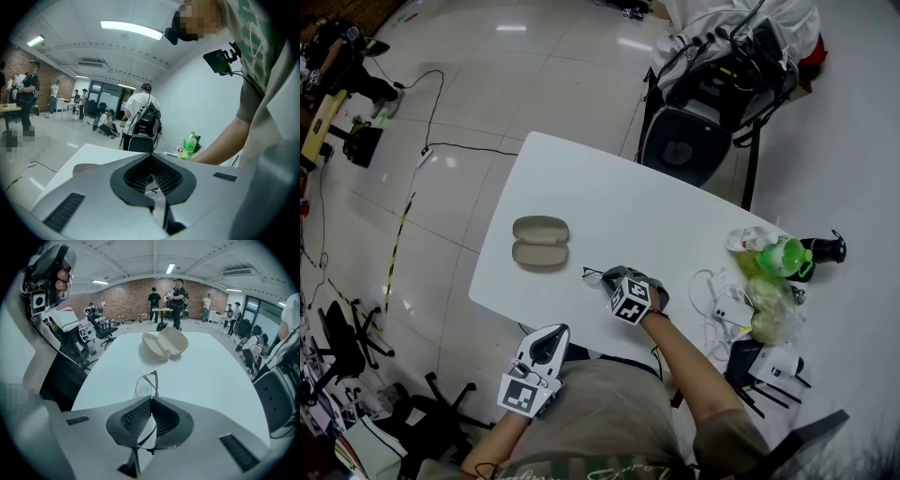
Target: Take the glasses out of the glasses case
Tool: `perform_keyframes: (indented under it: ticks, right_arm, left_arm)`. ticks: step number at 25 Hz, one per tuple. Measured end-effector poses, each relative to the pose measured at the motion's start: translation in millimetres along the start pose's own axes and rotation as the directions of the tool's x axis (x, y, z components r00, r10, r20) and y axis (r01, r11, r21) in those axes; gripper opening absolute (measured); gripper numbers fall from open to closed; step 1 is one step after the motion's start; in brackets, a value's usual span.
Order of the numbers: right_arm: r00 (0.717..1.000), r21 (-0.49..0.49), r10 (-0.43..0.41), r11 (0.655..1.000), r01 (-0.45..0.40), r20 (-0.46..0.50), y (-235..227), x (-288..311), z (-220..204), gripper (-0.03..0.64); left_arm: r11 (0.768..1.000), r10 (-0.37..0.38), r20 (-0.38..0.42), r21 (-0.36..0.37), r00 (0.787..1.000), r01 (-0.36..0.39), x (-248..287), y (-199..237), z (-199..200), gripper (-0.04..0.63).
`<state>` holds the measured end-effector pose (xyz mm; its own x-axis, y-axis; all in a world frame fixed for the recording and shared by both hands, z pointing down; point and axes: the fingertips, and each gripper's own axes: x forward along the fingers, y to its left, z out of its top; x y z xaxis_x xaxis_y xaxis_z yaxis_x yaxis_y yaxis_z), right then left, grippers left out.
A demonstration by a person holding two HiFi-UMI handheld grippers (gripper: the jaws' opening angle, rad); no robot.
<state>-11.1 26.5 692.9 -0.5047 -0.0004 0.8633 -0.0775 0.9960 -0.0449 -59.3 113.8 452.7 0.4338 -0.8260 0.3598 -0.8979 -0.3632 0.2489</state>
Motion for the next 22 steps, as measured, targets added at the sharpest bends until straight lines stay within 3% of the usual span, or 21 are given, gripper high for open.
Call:
perform_keyframes:
  ticks: [8,14,22]
  right_arm:
    - [1.000,0.006,0.005,1.000,-0.005,0.000,3.0,-4.5,-6.4,0.020]
    - [0.999,-0.077,0.005,0.997,-0.008,-0.036,7.6,-6.2,-11.9,0.020]
    - [1.000,-0.057,0.011,0.998,-0.011,-0.005,6.9,-10.4,-8.2,0.020]
  left_arm:
    - [1.000,0.008,0.034,0.019,0.999,-0.009,5.3,-7.7,15.2,0.008]
    - [0.999,-0.030,-0.014,0.019,0.999,0.030,11.2,-18.0,-1.1,0.006]
    - [0.999,-0.037,-0.001,0.024,0.999,0.037,23.1,-22.0,3.0,0.006]
